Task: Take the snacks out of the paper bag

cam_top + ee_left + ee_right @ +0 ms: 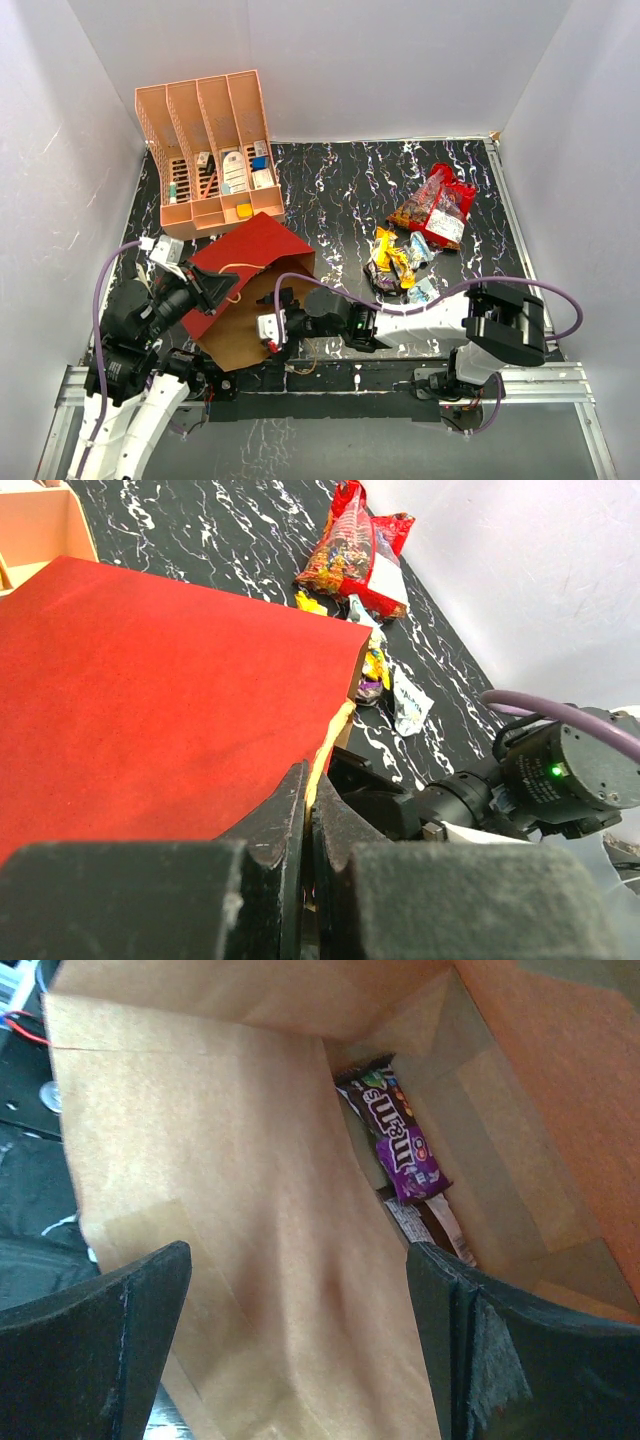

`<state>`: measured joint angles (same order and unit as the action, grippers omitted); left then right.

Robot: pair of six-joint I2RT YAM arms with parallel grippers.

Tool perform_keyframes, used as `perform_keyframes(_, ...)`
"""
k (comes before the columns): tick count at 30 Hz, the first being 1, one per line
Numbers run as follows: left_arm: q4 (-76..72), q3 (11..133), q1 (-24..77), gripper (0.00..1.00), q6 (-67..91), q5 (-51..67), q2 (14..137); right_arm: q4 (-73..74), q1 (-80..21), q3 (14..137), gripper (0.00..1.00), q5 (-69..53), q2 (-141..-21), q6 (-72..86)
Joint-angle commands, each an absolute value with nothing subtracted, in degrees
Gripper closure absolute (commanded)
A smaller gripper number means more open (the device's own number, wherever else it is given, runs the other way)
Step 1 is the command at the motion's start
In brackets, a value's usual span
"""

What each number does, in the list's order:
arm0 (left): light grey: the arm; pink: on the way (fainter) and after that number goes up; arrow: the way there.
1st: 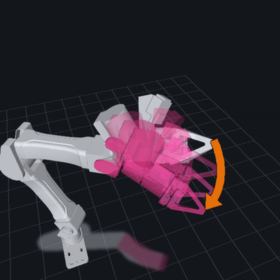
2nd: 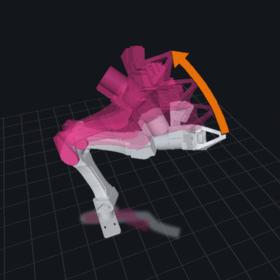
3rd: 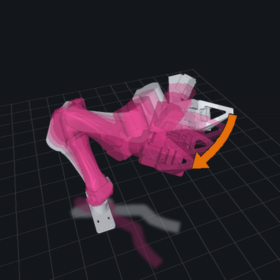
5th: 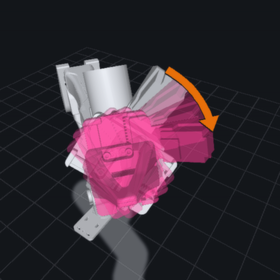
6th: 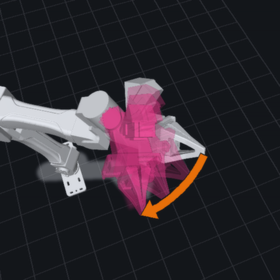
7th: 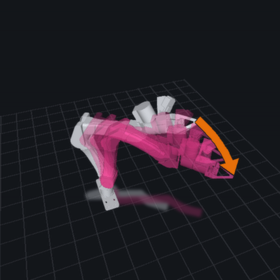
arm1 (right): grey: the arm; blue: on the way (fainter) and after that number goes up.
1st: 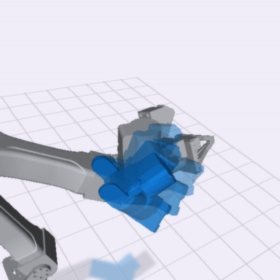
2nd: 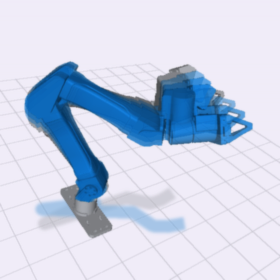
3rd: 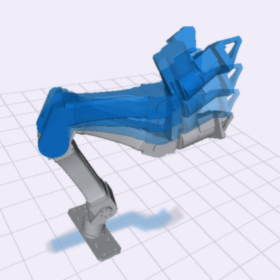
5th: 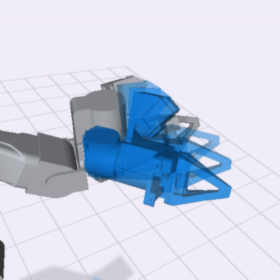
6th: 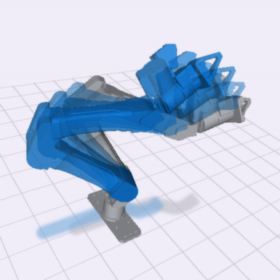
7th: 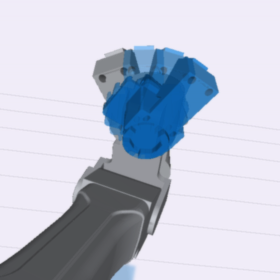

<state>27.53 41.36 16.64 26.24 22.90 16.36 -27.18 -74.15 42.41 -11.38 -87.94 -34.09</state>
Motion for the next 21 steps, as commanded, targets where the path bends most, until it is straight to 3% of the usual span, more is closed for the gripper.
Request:
perform_keyframes(1,28.2,42.0,19.2,1.0,26.9,20.3,17.2,-31.4,-74.4,46.4,0.07,-7.0,-89.5,-38.5)
perform_keyframes(10,28.4,42.1,19.2,1.0,27.2,19.0,16.0,-39.3,-74.4,47.7,0.13,-3.2,-97.3,-50.1)
perform_keyframes(21,27.3,41.3,12.9,0.98,27.1,19.3,12.1,-43.1,-74.0,53.3,0.27,-2.5,-107.6,-57.0)
